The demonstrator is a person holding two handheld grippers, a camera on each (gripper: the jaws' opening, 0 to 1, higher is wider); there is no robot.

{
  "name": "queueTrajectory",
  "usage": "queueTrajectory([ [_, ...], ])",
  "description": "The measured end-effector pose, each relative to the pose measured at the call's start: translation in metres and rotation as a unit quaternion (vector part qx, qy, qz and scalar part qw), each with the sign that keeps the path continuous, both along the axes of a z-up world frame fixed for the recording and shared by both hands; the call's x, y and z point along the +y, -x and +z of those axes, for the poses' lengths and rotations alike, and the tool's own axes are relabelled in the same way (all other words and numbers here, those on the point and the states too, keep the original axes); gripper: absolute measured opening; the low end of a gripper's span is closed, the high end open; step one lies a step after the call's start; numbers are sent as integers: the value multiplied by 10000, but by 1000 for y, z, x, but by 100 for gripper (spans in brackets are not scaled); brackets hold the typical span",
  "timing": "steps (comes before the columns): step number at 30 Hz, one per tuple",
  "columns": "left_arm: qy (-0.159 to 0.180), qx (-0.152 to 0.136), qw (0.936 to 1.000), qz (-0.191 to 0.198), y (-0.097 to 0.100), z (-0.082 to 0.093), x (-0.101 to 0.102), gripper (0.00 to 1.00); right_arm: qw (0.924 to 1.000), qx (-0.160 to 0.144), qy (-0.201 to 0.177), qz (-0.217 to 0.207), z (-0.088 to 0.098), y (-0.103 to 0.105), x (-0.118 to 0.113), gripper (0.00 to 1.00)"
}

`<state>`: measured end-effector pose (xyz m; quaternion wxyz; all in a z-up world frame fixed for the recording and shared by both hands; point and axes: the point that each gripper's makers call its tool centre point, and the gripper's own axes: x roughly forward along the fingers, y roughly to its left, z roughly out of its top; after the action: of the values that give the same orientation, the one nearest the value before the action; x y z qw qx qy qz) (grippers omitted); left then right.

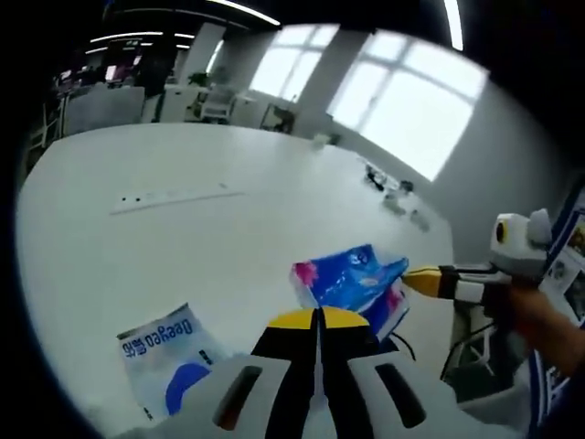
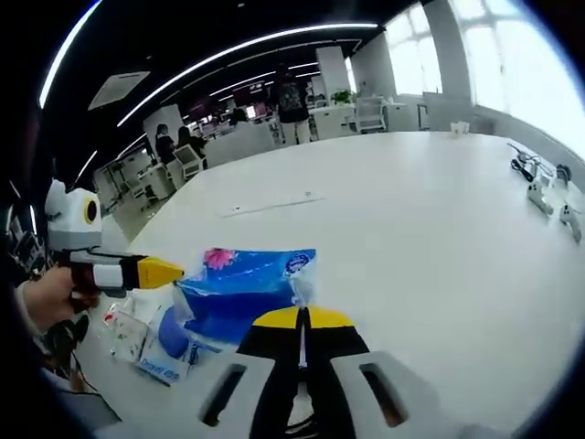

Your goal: Arrange the tabletop items into an orderly group along one side of the table until the central work area is clear of visible clutter.

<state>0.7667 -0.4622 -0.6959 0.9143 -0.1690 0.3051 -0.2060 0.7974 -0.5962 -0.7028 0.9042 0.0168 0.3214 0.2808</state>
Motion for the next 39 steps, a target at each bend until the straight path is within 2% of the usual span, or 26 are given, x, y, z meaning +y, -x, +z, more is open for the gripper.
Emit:
queueTrajectory([
  [14,-6,16,10000,-17,-16,-10,-10,0,9997,117,106,192,-16,-16,-9,0],
  [21,-132,160,9997,-117,-17,-28,-18,0,9994,211,136,251,-26,-22,-14,0],
  [24,-224,147,9996,-129,-20,-32,-19,0,9991,251,162,310,-31,-22,-13,0],
  [35,-215,299,9993,-105,-25,-48,-22,0,9980,364,221,472,-51,-23,-15,0],
  [39,-306,349,9988,-125,-28,-55,-22,0,9980,445,147,430,-57,-25,-17,0],
])
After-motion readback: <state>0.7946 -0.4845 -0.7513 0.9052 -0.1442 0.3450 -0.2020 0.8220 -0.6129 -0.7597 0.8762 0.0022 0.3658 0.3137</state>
